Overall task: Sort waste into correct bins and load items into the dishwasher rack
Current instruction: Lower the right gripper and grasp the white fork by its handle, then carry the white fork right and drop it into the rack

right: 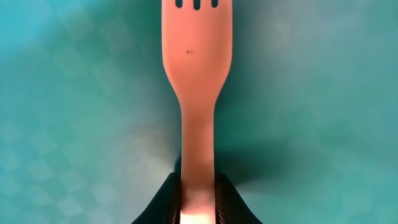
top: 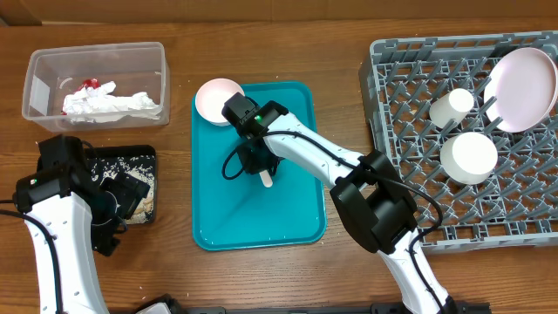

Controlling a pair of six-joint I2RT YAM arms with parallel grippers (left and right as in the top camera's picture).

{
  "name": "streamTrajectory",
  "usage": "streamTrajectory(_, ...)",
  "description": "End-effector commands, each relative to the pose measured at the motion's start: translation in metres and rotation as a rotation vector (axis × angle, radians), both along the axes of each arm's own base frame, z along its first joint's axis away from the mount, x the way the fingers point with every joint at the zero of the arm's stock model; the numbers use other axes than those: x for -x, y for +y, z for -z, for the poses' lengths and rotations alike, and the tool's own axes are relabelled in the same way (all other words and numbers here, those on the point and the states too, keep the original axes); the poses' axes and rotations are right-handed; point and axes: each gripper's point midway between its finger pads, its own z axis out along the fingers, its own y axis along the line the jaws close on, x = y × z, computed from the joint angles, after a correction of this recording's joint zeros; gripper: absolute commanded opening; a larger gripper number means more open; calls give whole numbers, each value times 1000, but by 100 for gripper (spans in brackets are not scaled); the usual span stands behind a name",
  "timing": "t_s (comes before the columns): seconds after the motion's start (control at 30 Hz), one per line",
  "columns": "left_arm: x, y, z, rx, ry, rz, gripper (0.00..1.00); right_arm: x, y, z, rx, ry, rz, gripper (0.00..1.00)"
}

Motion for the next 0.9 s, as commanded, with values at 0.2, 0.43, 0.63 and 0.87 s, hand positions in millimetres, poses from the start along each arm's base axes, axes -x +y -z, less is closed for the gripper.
streamTrajectory(0.2, 0, 0, 0, -1, -1, 12, 100, 21, -5, 8, 37, 130, 92, 4)
streamTrajectory(0.43, 0, 0, 0, -1, -1, 12, 100, 2, -24, -40, 7, 101, 196, 4)
streamTrajectory(0.63, 0, 0, 0, -1, -1, 12, 100, -26, -63, -99, -50, 7, 210, 4)
streamTrajectory(0.87, 0, 0, 0, -1, -1, 12, 100, -58, -156, -160, -81, -95, 266, 4)
